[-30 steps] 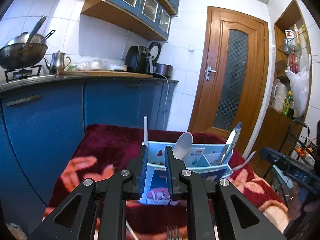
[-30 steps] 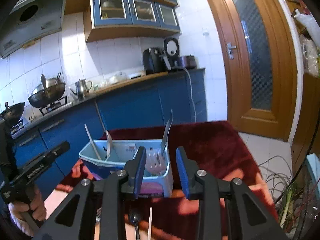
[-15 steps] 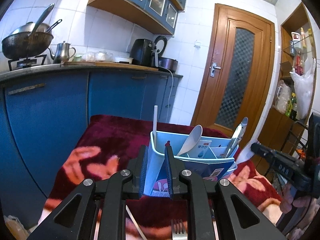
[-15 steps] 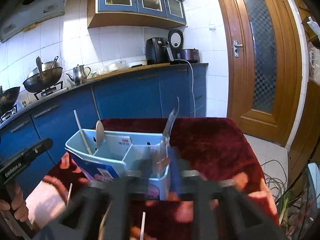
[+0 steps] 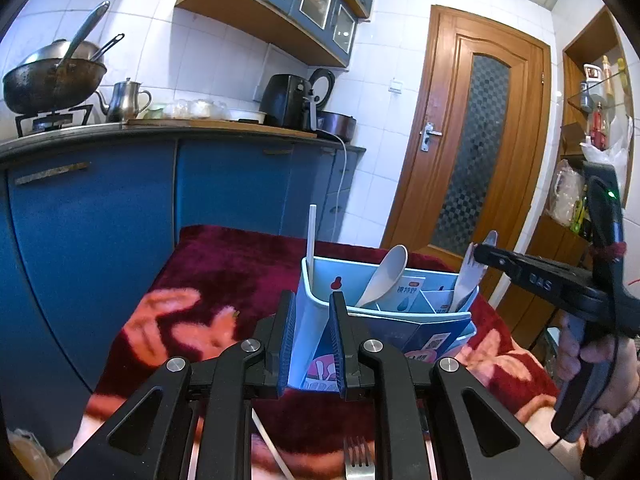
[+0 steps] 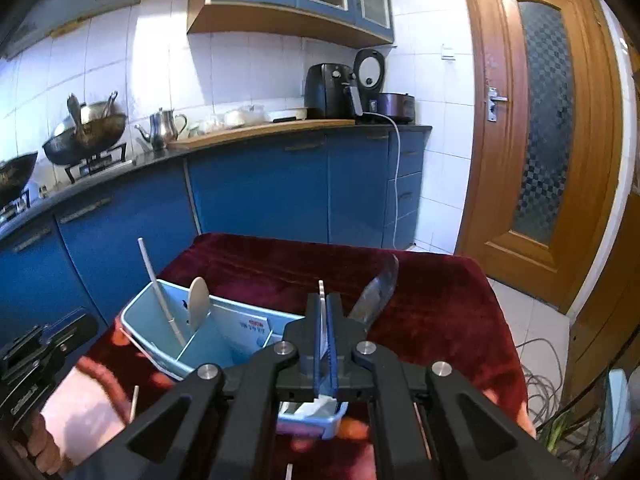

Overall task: Organize utensils
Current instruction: 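Move both open tools back down toward the remaining utensils on the blanket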

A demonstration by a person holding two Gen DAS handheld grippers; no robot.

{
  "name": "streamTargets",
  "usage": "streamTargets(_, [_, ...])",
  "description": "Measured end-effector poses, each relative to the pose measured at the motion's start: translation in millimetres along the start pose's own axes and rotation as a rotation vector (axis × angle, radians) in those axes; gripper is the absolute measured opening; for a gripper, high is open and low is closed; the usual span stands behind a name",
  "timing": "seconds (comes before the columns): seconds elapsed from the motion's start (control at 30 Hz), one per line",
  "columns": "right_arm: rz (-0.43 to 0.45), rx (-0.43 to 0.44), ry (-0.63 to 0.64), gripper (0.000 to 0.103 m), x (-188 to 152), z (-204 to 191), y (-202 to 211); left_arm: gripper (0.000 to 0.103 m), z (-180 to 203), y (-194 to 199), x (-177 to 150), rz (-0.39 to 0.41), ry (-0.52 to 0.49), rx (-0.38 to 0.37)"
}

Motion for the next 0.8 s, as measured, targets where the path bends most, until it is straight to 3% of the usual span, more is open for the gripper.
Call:
streamTargets(0.2, [0.045, -0.022, 0.015, 0.02, 6, 1, 5, 0.017, 0, 0, -1, -0.007, -0.004, 0.001])
streamTargets(0.5, [0.117, -0.04, -0.012, 0.025, 17, 8, 41, 0.017, 2, 6, 0, -0.024, -0.012, 0.008])
streamTargets(0.8, [0.087, 0.003, -0.034, 0.027, 2, 1, 72, 0.017, 6, 28, 1, -0.034, -0.031, 0.021])
Point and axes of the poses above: each gripper's, at about its wrist camera, not at the fingertips, and y roughly against the way its jaws point, z to its right, x to its top, the point moved 6 cm from there along -y, roughly the way its jaws point, and after that the axes turned 12 degrees about y, right-handed, at the moved point
